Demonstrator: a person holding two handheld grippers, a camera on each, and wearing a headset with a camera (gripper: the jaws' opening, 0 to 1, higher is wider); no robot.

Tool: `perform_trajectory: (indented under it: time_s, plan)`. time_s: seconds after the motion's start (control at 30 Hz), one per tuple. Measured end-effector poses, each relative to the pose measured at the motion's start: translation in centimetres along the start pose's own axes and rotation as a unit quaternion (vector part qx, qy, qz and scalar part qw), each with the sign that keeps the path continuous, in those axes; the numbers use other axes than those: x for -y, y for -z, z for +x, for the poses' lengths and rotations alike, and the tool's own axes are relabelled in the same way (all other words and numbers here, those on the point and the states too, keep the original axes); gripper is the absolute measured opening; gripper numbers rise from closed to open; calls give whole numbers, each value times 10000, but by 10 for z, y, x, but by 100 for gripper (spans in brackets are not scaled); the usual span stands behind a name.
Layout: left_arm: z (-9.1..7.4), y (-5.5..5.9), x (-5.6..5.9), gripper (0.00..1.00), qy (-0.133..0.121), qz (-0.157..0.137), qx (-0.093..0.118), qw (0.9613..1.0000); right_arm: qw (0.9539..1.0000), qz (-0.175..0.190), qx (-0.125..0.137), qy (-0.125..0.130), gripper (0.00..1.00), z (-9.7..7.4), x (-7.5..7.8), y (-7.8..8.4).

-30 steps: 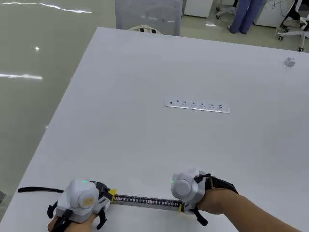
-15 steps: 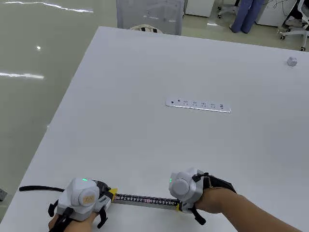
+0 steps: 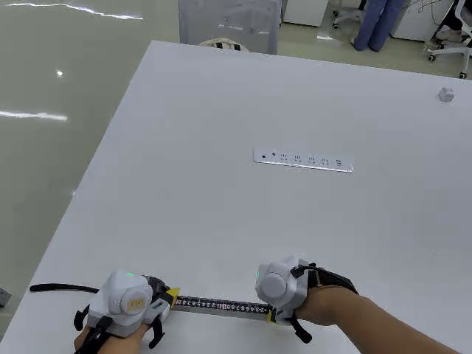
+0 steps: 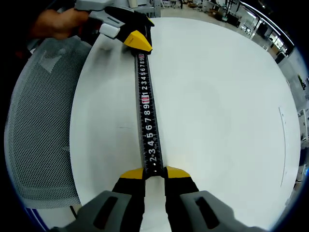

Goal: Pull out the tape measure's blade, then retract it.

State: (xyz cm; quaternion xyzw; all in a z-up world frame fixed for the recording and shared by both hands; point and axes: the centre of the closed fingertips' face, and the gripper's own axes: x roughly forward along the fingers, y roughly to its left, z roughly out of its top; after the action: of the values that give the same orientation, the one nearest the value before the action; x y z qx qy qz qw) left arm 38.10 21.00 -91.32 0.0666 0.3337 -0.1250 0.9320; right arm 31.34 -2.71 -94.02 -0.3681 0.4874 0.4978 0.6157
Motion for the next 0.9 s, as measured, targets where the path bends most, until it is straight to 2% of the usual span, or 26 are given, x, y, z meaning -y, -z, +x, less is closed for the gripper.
perform_trajectory:
  time_s: [0.9]
  plan:
    - [-1, -2, 1, 70, 29, 4, -23, 10000, 10000, -62, 35, -26, 15, 4, -1, -10]
